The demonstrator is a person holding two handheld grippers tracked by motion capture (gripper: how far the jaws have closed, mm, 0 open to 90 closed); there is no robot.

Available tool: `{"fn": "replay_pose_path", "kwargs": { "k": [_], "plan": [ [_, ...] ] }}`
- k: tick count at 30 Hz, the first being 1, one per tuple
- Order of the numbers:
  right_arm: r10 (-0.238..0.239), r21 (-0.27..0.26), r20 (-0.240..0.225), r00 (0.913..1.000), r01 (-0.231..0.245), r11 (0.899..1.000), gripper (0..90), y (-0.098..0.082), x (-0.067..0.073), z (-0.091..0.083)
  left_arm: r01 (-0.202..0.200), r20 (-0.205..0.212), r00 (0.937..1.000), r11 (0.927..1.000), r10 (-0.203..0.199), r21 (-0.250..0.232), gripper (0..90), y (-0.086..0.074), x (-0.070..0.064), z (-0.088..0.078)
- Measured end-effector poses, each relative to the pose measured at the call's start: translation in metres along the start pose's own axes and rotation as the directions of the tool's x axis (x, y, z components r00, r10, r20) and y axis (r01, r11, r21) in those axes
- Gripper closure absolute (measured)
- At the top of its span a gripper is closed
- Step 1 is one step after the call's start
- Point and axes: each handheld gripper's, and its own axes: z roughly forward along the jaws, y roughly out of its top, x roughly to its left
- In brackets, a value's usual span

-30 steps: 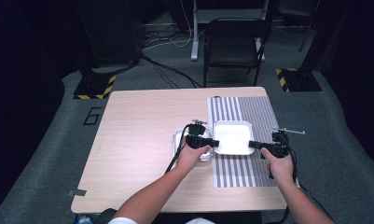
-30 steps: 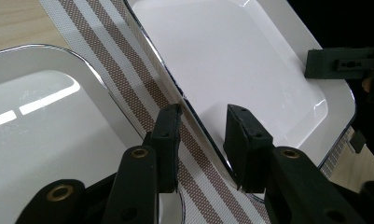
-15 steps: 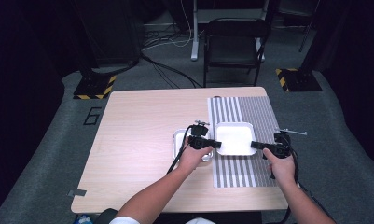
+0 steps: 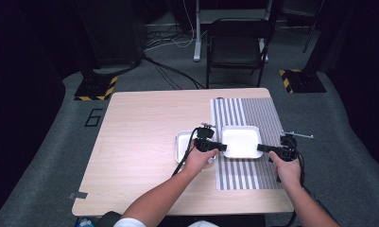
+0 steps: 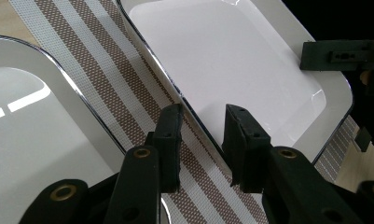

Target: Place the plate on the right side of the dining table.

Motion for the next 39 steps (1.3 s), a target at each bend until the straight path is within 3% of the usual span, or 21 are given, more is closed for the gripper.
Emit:
{"fn": "replay_pose_path", "kwargs": {
  "k": [17, 39],
  "plan": [
    [-0.015, -0.003, 0.042, 0.9990, 0.015, 1.000, 78.8, 0.000, -0.003, 0.002, -0.008, -0.005, 1.0000, 1.0000, 0.008, 0.003, 67.7, 0.000, -0.002, 0.008],
    [-0.004, -0.005, 0.047, 0.9989, 0.004, 1.000, 79.1, 0.000, -0.009, 0.003, -0.001, 0.003, 1.0000, 1.0000, 0.001, 0.009, 67.7, 0.001, -0.003, 0.015]
  ]
}}
